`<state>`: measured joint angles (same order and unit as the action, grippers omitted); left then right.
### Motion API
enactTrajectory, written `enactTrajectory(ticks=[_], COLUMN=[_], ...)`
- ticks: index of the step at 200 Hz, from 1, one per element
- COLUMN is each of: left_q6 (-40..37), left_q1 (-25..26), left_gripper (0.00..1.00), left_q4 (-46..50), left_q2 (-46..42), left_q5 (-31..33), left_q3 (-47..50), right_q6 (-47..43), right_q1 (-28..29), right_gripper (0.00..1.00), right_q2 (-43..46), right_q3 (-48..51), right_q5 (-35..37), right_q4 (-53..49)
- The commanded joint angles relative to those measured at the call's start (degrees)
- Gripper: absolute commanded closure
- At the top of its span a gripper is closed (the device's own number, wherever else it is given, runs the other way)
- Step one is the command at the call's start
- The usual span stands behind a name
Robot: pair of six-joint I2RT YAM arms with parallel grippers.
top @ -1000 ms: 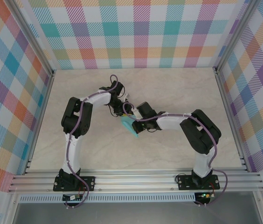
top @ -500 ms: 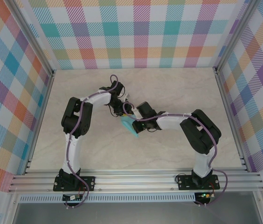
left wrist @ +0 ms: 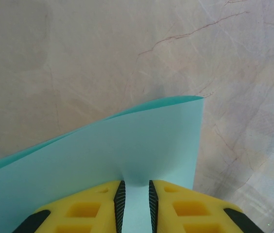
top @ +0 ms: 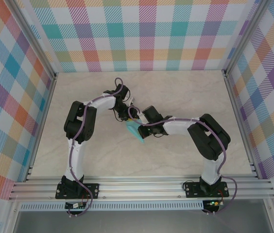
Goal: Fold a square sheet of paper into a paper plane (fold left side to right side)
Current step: Third fold the triangle at the center of the table.
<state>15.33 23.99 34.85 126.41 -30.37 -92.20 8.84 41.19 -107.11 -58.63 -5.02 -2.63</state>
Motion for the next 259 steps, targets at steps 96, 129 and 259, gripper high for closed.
enactTrajectory(ticks=[96, 129, 259], left_q6=[-0.6, -0.6, -0.6], left_q1=[1.9, 1.9, 1.9], left_gripper=[0.78, 0.78, 0.79], left_q4=[2.5, 2.4, 2.4], left_q2=[2.6, 2.6, 2.8], left_q5=[1.1, 1.1, 1.3], left_q3=[0.4, 0.4, 0.6], right_q6=[0.8, 0.7, 0.7], right_q1=[-0.5, -0.5, -0.5], right_gripper=[1.0, 1.0, 1.0], right_q2=[1.2, 1.6, 1.2], right_q3=[-1.6, -1.8, -1.3], right_q5=[0.1, 0.3, 0.8], right_q4=[-0.2, -0.4, -0.4])
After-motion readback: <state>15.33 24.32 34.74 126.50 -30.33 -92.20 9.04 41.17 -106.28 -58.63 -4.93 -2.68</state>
